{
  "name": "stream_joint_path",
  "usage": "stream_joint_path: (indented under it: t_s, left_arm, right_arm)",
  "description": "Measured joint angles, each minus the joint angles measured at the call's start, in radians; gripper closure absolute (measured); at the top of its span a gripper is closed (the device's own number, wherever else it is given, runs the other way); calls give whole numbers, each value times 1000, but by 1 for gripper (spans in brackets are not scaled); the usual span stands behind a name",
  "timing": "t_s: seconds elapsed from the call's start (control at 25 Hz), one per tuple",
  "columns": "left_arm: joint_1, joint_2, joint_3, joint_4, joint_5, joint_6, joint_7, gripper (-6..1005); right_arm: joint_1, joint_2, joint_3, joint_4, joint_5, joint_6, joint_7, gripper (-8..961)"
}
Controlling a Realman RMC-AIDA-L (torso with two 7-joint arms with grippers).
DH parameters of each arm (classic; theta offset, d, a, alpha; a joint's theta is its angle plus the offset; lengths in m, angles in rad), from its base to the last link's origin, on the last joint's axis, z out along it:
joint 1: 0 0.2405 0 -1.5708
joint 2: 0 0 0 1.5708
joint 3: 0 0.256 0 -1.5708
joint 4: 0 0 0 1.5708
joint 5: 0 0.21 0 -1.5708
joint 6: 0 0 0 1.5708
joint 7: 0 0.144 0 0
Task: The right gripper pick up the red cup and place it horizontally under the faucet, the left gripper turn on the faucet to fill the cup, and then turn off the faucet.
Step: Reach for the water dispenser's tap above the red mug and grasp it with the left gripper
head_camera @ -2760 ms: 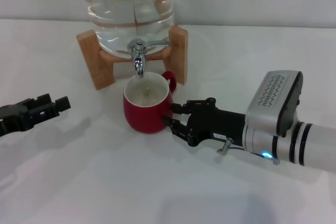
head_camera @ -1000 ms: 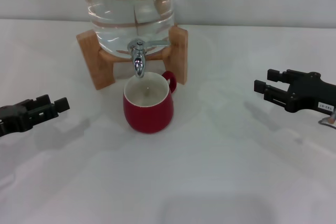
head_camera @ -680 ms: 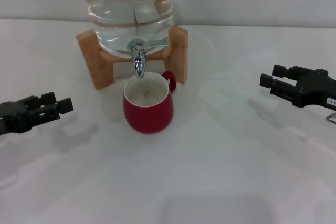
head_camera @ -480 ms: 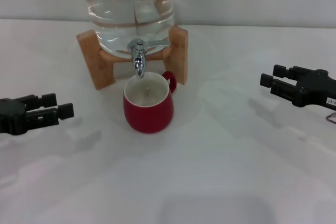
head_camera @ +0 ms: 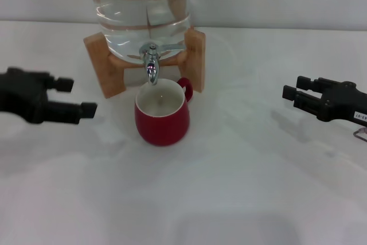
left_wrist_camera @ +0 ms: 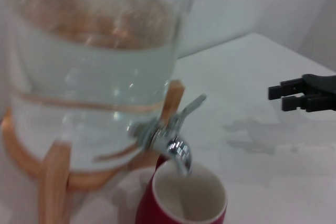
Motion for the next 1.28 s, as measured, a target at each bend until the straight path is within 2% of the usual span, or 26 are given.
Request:
stream_joint_path:
  t_s: [0.36,0.72,1.0,1.28]
  left_arm:
    - [-171,4,57,148,115,-32,-18,152]
    - [-322,3,76,147,180,-24,-40,151]
    - [-359,0,182,133,199,36,-67,151]
    - [-390,-6,286,54,231,109,-75,152]
  right_arm:
    - [-1,3,-2,7,-1,13,-23,481]
    - [-8,20,0,14,-14,70,-163,483]
    - [-15,29,0,14,-14,78,-223,483]
    - [-18,29,0,14,-14,81,-240,483]
